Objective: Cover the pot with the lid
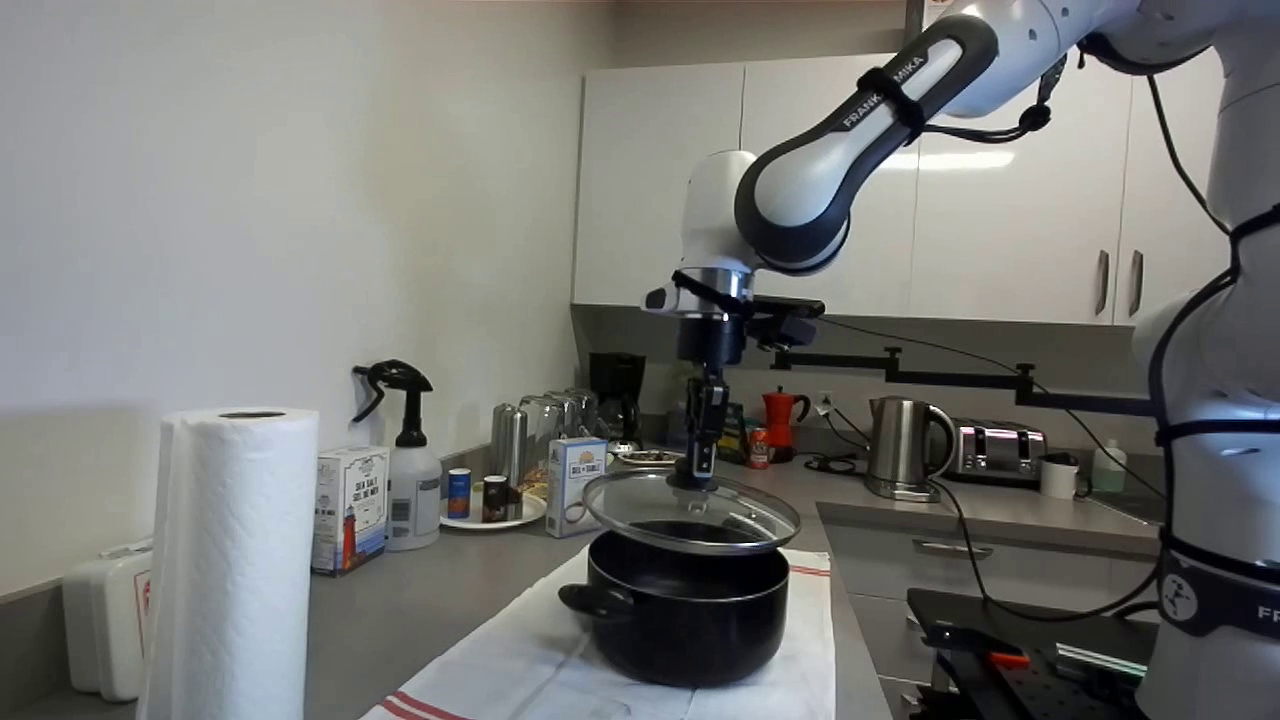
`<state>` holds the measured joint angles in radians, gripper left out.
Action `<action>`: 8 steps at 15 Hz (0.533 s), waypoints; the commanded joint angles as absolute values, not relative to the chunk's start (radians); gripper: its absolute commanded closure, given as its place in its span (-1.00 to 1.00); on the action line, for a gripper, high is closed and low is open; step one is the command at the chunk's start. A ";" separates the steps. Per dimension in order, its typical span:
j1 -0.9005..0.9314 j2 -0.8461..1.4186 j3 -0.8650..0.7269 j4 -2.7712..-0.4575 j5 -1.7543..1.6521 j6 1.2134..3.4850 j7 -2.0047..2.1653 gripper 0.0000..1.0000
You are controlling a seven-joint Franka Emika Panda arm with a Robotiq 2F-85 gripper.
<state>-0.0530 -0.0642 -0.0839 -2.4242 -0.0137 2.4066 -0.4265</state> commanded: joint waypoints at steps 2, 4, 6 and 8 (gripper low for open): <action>-0.074 -0.016 -0.099 -2.372 0.003 2.388 -0.381 0.50; -0.083 0.003 -0.103 -2.366 0.013 2.391 -0.377 0.50; -0.092 0.020 -0.104 -2.362 0.017 2.398 -0.369 0.50; -0.099 0.032 -0.104 -2.361 0.017 2.405 -0.360 0.50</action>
<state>-0.0910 0.0171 -0.1021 -2.3909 0.0029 2.4092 -0.3785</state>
